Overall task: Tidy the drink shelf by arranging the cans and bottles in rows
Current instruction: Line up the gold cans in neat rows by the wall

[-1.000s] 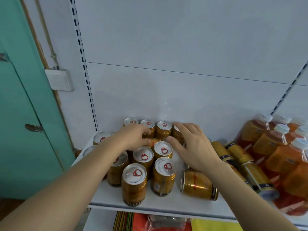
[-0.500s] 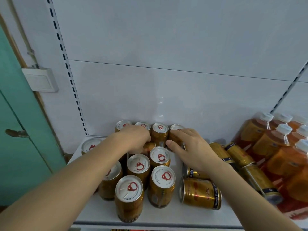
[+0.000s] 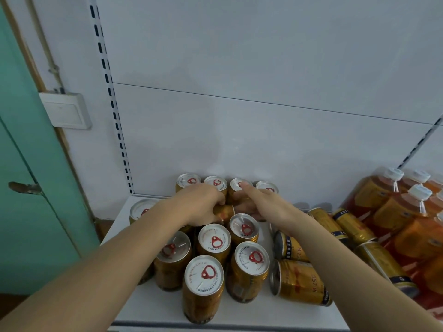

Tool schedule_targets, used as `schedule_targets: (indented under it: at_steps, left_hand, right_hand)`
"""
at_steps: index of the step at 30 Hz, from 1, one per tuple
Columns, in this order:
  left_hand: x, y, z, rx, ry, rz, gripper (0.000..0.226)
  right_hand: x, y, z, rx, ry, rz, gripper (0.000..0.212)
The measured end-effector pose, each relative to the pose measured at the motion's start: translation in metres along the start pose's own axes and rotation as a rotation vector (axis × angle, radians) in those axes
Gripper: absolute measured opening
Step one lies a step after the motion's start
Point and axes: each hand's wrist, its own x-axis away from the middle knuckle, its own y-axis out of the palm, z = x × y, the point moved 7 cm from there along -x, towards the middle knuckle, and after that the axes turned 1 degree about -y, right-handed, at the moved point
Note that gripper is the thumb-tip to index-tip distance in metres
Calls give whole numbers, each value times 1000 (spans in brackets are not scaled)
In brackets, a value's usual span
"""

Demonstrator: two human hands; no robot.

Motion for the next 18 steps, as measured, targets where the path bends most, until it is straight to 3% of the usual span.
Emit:
schedule_targets:
  at_steps: [2, 4, 6, 13, 18]
  left_hand:
    - [1, -1, -1, 14, 5, 28, 26]
    - [3, -3, -4, 48, 17, 63, 55]
    - [8, -6, -3, 97, 25, 93, 71]
    - [19, -15, -3, 158, 7, 192, 59]
    - [23, -14, -13, 288, -7, 173, 81]
  right_hand:
    - [1, -3, -3, -57, -33, 14, 59]
    - [3, -9, -7, -91, -76, 56, 57]
    - [5, -11, -10, -103, -111, 64, 56]
    - [9, -2, -13, -103, -205, -19, 54]
    - [5, -4, -17, 149, -158, 203, 53]
